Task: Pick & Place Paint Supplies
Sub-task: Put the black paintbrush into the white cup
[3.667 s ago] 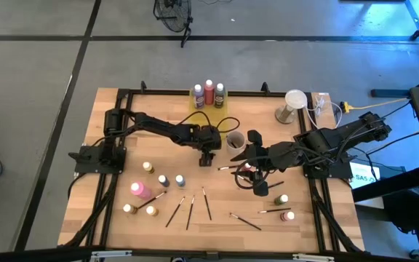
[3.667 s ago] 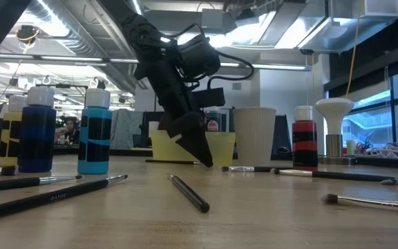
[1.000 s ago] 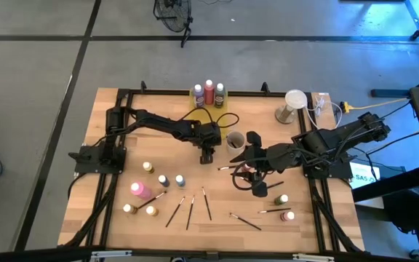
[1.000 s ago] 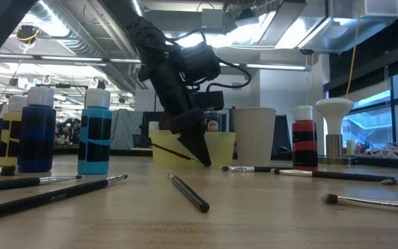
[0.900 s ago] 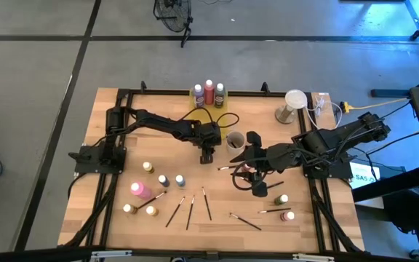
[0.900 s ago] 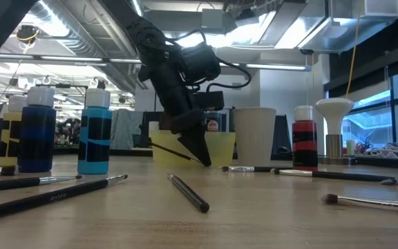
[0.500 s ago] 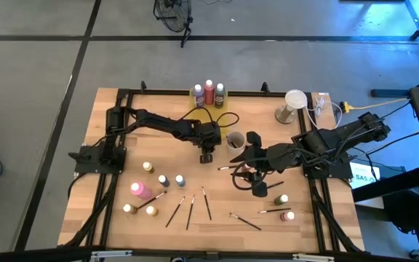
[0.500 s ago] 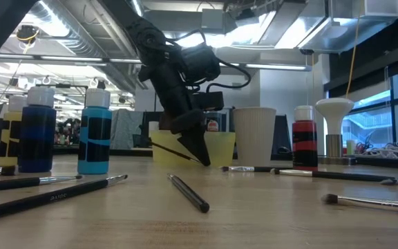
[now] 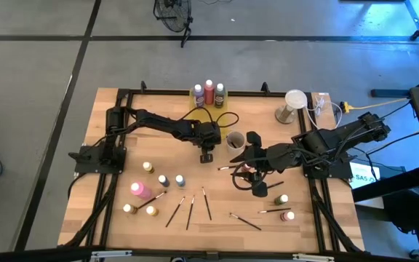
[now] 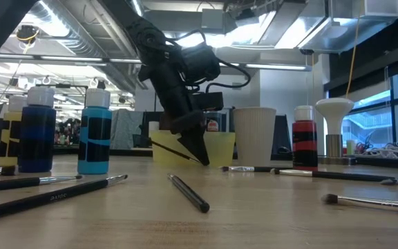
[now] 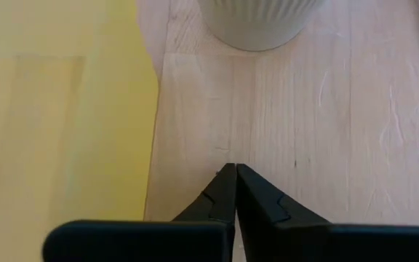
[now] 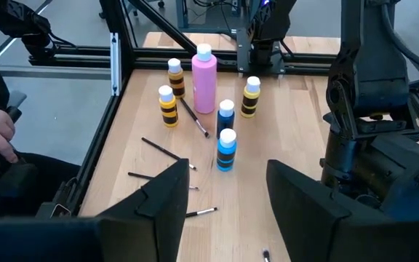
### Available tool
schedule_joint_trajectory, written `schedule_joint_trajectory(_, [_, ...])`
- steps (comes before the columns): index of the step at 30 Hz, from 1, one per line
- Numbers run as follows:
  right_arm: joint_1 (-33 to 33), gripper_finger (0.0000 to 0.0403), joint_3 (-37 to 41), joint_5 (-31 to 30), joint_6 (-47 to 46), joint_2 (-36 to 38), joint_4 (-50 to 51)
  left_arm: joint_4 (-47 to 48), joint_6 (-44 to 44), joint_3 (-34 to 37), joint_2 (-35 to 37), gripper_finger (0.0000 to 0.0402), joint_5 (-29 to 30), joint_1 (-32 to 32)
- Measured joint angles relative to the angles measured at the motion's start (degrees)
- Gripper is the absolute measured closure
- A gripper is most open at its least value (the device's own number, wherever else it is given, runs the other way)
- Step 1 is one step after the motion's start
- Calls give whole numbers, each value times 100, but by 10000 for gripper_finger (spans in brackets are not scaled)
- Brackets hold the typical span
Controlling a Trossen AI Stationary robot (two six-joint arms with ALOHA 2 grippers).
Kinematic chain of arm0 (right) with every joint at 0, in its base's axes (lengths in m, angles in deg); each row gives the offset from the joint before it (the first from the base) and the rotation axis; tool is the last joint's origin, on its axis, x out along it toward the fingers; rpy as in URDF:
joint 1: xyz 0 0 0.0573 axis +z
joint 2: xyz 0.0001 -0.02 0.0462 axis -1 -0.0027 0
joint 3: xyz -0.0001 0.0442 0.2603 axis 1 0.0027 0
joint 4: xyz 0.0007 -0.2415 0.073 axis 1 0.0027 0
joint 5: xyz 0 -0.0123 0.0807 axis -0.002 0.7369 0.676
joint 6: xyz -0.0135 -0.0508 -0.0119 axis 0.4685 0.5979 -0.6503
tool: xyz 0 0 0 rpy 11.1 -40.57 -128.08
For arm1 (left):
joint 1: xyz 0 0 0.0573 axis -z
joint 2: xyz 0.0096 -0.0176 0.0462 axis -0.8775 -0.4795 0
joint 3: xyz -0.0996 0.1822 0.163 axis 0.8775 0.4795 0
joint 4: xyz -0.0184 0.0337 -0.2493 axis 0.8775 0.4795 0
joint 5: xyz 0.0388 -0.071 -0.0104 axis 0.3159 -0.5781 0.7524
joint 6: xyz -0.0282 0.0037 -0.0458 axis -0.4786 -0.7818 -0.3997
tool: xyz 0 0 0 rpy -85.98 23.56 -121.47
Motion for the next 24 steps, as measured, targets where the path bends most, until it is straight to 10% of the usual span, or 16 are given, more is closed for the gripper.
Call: schedule_joint_trajectory(24, [0, 215, 0, -13, 2, 2, 87, 214, 101, -264, 158, 400, 545, 432])
